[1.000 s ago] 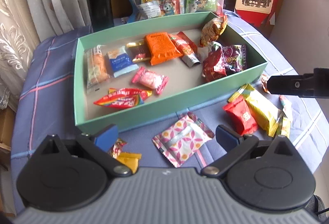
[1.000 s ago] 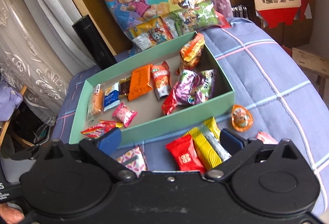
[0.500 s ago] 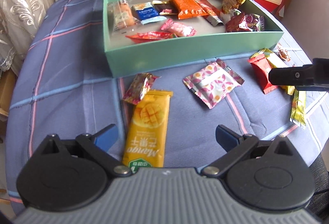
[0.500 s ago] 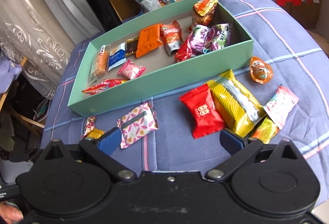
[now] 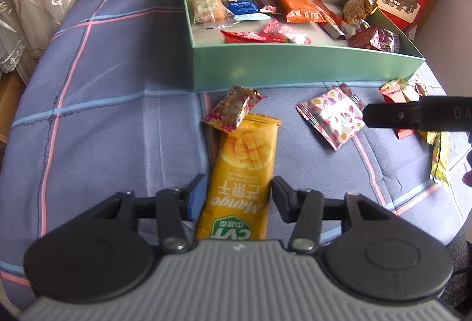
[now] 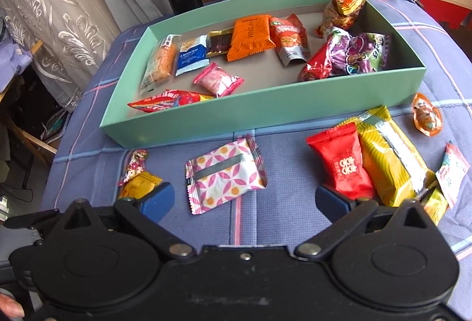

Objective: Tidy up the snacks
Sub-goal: 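Grasp yellow Mango bar with left tool while right tool grasps pink floral pack, then carry Mango bar and floral pack into the green tray and open both tools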

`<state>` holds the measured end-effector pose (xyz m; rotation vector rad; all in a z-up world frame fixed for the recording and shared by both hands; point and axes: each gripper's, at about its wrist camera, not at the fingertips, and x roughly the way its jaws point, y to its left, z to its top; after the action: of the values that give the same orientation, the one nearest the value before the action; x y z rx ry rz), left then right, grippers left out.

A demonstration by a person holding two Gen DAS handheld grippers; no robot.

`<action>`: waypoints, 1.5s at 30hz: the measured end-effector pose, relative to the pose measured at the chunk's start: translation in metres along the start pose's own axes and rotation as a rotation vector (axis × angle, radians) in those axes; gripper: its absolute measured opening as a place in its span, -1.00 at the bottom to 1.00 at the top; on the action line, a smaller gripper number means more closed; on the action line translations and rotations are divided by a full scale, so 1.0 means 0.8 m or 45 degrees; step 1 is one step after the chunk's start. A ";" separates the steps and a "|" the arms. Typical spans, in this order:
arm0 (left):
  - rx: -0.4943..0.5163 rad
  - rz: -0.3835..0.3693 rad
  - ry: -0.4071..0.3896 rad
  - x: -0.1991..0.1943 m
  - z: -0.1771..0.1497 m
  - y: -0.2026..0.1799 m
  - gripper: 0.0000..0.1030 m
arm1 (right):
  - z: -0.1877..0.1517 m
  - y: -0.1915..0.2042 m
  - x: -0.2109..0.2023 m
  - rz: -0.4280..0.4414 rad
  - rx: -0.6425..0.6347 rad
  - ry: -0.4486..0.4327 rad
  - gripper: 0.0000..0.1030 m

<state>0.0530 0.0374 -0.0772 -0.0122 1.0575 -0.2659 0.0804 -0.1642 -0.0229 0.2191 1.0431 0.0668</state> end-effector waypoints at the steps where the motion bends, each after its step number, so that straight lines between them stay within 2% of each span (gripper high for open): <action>1: -0.016 -0.011 -0.001 0.000 0.001 0.004 -0.10 | 0.001 0.004 0.004 -0.003 -0.009 0.007 1.00; 11: -0.034 -0.086 -0.013 0.001 0.001 0.017 -0.11 | 0.017 0.042 0.049 -0.038 -0.157 0.042 1.00; 17: -0.045 -0.105 -0.016 0.002 0.003 0.020 -0.09 | 0.019 0.047 0.069 -0.059 -0.199 0.075 1.00; 20: -0.041 -0.118 -0.015 0.004 0.005 0.020 -0.01 | 0.020 0.044 0.079 -0.069 -0.195 0.096 1.00; 24: -0.017 -0.105 -0.013 0.006 0.007 0.014 0.05 | 0.019 0.045 0.085 -0.081 -0.247 0.071 1.00; 27: -0.017 -0.097 -0.014 0.007 0.008 0.012 0.05 | 0.012 0.054 0.087 -0.130 -0.371 0.054 0.84; 29: -0.018 -0.093 -0.013 0.008 0.009 0.011 0.05 | 0.013 0.052 0.084 -0.116 -0.372 0.058 0.70; 30: -0.016 -0.091 -0.013 0.008 0.009 0.011 0.05 | 0.014 0.050 0.082 -0.120 -0.371 0.053 0.56; 32: -0.006 -0.079 -0.011 0.008 0.009 0.008 0.05 | 0.015 0.043 0.077 -0.112 -0.362 0.051 0.44; 35: 0.021 -0.051 -0.008 0.009 0.009 0.002 0.03 | 0.009 0.034 0.069 -0.112 -0.357 0.050 0.40; 37: 0.046 -0.009 -0.016 0.008 0.008 -0.004 -0.20 | 0.003 0.026 0.061 -0.104 -0.333 0.044 0.39; 39: 0.058 -0.006 -0.017 0.007 0.007 -0.008 -0.25 | 0.000 0.016 0.052 -0.089 -0.286 0.040 0.35; 42: 0.073 -0.015 -0.013 0.006 0.007 -0.016 -0.30 | -0.002 0.001 0.043 -0.072 -0.217 0.042 0.26; 45: 0.104 -0.060 0.001 0.005 0.005 -0.026 -0.31 | -0.007 -0.009 0.035 -0.074 -0.187 0.039 0.26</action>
<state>0.0537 0.0160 -0.0760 0.0362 1.0474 -0.3517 0.0896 -0.1658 -0.0511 0.0550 1.0697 0.0944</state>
